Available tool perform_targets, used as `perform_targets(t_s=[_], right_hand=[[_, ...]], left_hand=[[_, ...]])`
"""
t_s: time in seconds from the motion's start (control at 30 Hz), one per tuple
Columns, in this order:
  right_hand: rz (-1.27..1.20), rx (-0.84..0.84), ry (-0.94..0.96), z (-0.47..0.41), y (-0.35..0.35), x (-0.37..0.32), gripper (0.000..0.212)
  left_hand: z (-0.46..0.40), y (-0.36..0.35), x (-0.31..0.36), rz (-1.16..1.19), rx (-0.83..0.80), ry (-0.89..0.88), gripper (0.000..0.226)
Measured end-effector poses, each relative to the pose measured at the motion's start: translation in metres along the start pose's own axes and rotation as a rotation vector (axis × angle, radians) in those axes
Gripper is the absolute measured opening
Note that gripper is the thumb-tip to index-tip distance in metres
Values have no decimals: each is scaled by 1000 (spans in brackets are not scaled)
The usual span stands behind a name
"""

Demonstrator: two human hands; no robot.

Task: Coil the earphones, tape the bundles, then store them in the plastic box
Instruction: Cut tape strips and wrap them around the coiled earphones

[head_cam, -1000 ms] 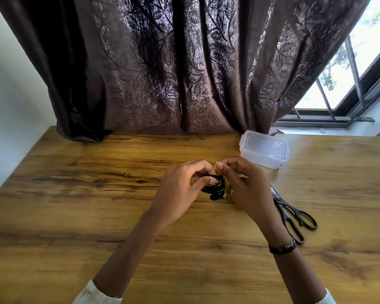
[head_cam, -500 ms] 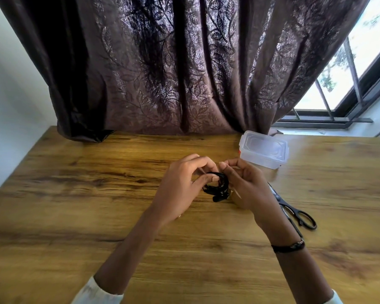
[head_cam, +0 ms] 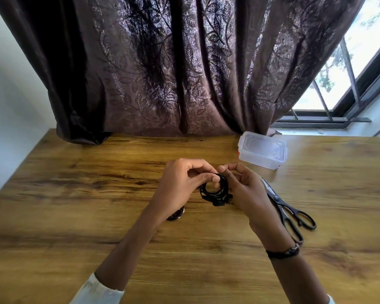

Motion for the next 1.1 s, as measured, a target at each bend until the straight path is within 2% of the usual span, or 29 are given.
perform_targets(t_s=[0.23, 0.33, 0.43, 0.57, 0.73, 0.93, 1.1], right_hand=[[-22, -3, 37, 2, 0, -6, 5], [-3, 9, 50, 2, 1, -7, 7], [18, 31, 64, 0, 2, -6, 7], [34, 49, 83, 1, 4, -7, 8], [51, 65, 103, 1, 7, -10, 8], [54, 68, 95, 2, 7, -10, 8], [103, 72, 106, 2, 9, -9, 12]], left_hand=[[1, -1, -1, 81, -7, 33, 17], [2, -3, -6, 132, -8, 108, 20], [3, -5, -12, 192, -14, 210, 34], [4, -14, -11, 353, -137, 258, 43], [8, -16, -8, 185, -216, 156, 64], [7, -12, -3, 225, -138, 137, 35], [4, -10, -1, 230, -116, 104, 23]])
Point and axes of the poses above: each hand's wrist, its own z-axis away from the middle knuckle, its own y-axis out of the back of the hand, x = y × z, the point moved 8 cm from there along -z, towards the middle knuckle, and after that the axes turned 7 degrees about -z, right-handed, at the moved point
